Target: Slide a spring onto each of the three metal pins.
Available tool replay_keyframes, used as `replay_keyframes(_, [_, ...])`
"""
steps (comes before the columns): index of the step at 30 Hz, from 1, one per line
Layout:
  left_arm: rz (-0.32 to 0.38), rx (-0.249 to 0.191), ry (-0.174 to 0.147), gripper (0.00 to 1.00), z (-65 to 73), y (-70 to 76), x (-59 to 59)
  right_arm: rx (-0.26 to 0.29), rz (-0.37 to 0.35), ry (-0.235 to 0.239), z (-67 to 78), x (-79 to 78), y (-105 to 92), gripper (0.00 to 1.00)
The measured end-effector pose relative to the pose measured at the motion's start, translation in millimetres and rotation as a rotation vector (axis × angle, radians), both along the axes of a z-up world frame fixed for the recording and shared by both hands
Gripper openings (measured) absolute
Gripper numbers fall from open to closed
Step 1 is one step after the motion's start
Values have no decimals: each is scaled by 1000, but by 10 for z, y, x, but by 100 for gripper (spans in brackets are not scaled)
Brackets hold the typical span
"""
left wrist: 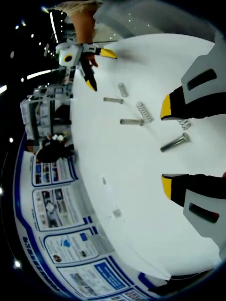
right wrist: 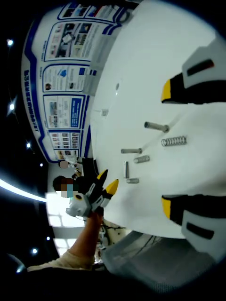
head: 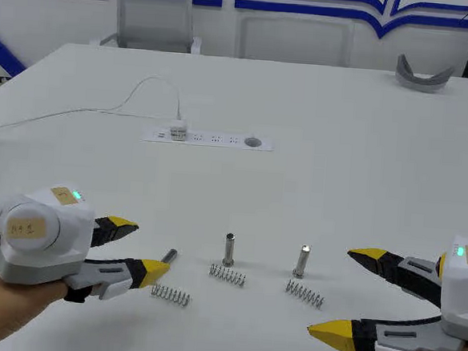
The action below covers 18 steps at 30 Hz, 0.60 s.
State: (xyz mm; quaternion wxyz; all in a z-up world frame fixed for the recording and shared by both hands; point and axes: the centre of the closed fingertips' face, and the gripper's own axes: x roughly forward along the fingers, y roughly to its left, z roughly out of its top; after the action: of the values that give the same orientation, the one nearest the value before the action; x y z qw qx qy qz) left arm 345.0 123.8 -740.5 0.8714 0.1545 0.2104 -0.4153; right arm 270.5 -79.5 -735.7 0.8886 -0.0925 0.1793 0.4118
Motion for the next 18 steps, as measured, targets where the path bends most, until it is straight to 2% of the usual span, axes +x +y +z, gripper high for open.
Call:
replay_keyframes(9, [11, 50, 35, 40, -92, -49, 98, 2, -4, 3, -14, -6, 8, 80])
replay_keyframes(13, [20, 56, 53, 36, -128, -59, 136, 3, -8, 6, -28, -4, 6, 80])
replay_keyframes(18, [19, 74, 77, 32, -202, -82, 137, 4, -8, 5, -24, -1, 5, 80])
